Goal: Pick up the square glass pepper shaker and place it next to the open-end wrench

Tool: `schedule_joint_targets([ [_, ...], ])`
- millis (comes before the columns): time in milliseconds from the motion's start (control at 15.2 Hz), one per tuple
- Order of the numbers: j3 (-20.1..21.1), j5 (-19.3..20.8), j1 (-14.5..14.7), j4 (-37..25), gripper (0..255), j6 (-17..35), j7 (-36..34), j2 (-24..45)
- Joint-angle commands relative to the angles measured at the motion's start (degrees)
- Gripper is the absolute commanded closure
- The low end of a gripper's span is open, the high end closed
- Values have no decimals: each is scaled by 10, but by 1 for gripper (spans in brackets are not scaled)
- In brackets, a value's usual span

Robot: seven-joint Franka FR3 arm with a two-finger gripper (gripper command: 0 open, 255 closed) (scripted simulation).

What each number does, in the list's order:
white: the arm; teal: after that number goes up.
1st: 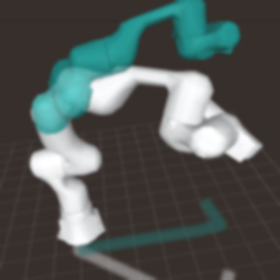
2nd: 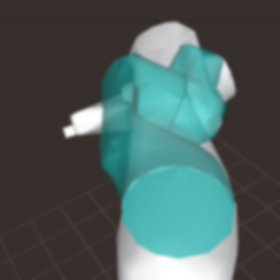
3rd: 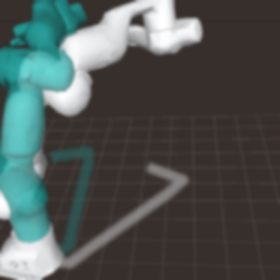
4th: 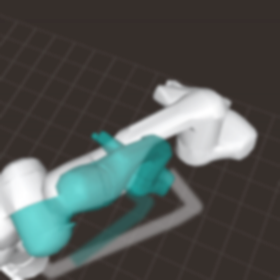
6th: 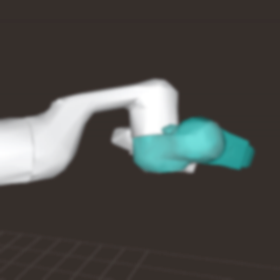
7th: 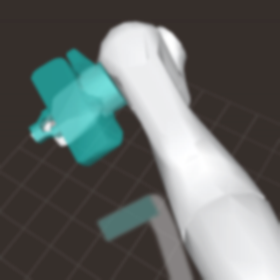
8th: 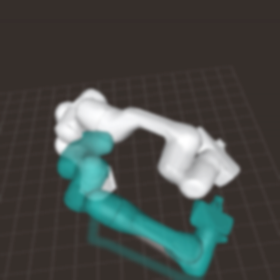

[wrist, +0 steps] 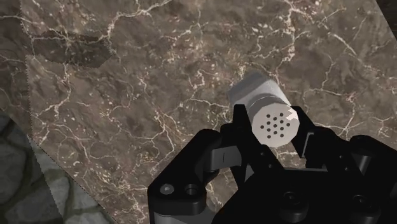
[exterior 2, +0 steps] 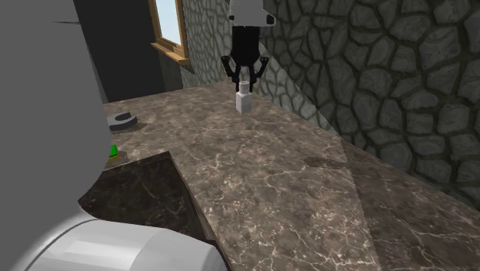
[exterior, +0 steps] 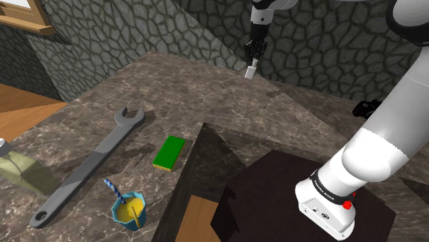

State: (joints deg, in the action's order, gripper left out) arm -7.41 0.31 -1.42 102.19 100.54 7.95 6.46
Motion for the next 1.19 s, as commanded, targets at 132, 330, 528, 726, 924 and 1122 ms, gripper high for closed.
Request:
schedule_joint_targets([
  [132,16,0,20,39,255,2,-37,-36],
  [330,35,-2,40,77,255,9,-74,-67],
  [528,54,-7,58,108,255,14,-111,-94],
  [726,75,-14,77,133,255,18,-149,-116],
  [924,97,-22,96,153,255,21,-187,-133],
  [1122,120,-32,115,166,255,23,-226,-145],
])
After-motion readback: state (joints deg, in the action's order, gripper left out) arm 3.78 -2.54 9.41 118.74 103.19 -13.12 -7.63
